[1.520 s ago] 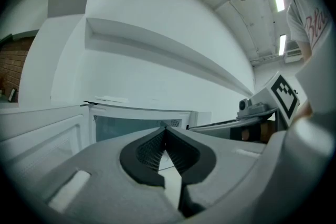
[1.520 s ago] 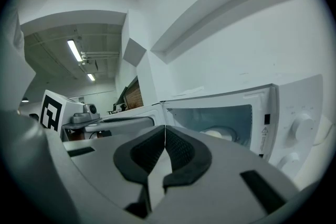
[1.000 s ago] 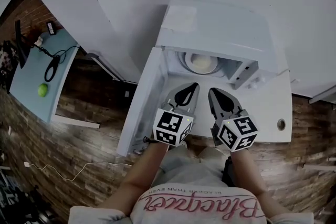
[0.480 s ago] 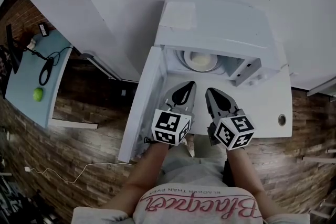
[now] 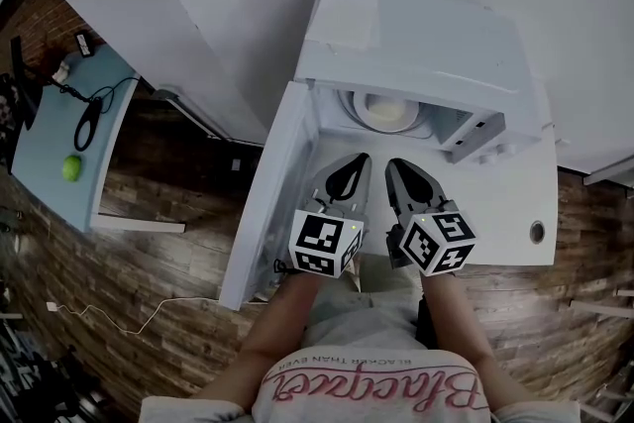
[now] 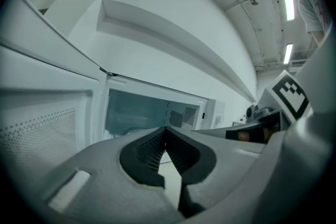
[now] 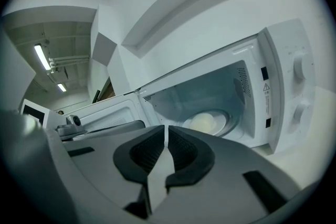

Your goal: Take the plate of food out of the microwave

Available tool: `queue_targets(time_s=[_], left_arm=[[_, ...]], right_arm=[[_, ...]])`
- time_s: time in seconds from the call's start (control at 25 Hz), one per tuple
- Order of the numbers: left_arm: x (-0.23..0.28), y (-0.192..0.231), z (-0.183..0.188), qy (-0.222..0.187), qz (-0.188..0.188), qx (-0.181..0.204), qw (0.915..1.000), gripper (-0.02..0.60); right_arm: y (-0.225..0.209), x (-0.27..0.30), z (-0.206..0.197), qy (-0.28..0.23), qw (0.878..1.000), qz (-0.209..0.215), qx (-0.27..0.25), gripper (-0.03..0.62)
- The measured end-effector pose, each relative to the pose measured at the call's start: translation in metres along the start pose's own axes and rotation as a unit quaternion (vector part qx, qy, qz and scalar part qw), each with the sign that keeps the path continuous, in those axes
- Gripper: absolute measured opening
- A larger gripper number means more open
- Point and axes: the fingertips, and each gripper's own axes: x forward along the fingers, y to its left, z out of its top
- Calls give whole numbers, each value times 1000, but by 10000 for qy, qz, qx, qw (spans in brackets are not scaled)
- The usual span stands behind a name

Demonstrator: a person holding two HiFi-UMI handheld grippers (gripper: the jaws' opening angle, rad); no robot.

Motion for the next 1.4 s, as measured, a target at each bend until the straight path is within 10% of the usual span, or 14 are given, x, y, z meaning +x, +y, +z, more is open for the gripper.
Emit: queue_targets(time_s=[0.76,1.04,1.4], left_arm=[[60,28,-51,540,329,-1707,9833,47],[83,37,-84,905,612,-2782,9543,226],[101,55,-99,959,1347,-4010,9010,252]], right_arm=[[-28,14,7,36,9999,14,-93,15],[-46,14,7,58,9999,-47,-106,15],[-64,16,7,75,9999,-80,16,15]])
